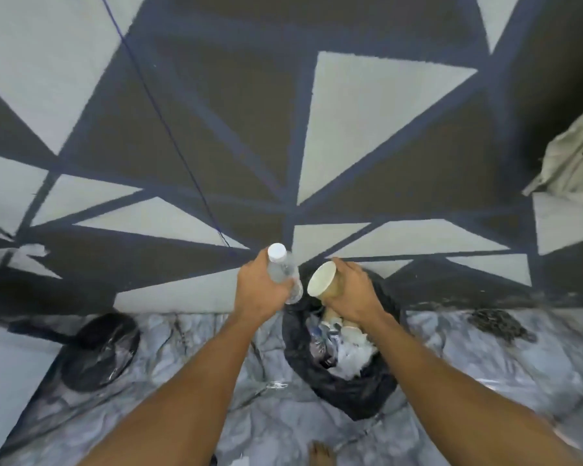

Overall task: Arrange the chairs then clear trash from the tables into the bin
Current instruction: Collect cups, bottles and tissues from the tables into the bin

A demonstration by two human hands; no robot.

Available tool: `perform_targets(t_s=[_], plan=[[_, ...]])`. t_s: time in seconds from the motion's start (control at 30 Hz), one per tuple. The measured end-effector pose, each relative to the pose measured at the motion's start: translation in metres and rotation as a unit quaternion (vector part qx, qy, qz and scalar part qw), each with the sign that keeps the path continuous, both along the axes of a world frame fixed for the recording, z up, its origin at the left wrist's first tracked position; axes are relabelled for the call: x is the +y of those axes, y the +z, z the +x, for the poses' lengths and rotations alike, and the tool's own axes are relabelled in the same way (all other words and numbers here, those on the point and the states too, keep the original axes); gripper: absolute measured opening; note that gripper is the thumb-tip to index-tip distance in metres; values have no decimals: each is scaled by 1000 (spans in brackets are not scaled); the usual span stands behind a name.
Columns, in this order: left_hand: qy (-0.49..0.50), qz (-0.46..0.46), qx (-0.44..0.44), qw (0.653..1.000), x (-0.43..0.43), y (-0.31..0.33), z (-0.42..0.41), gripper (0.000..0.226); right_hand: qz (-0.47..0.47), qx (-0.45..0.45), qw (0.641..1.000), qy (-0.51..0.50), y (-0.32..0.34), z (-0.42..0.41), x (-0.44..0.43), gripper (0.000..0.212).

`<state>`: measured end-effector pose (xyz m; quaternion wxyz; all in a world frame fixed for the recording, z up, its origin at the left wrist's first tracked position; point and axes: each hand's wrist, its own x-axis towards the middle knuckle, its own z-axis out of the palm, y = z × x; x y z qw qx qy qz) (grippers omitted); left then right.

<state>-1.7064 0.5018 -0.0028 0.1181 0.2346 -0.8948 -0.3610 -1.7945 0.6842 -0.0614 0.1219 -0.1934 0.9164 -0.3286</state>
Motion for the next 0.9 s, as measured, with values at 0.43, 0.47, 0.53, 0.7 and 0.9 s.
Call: perform_targets(t_s=[0.43,0.47,0.53,0.7,0.9], plan=[[-95,39,-76,992,30,-88,-56,67,122,-146,978,-82,-94,1,51,125],[-98,39,-84,991,31,-93,-57,68,133,-153,975,-86,-97,1,52,125],[-103,47,-96,989,33,-101,-58,69,148,-159,972,-95,-101,3,58,116],[-120,51,-111,985,41,-110,-65,70,154,-158,969,-113,-102,1,71,91],[-143,68,-124,980,59,-120,-70,66,145,-169,966,-129,-98,-3,80,87]])
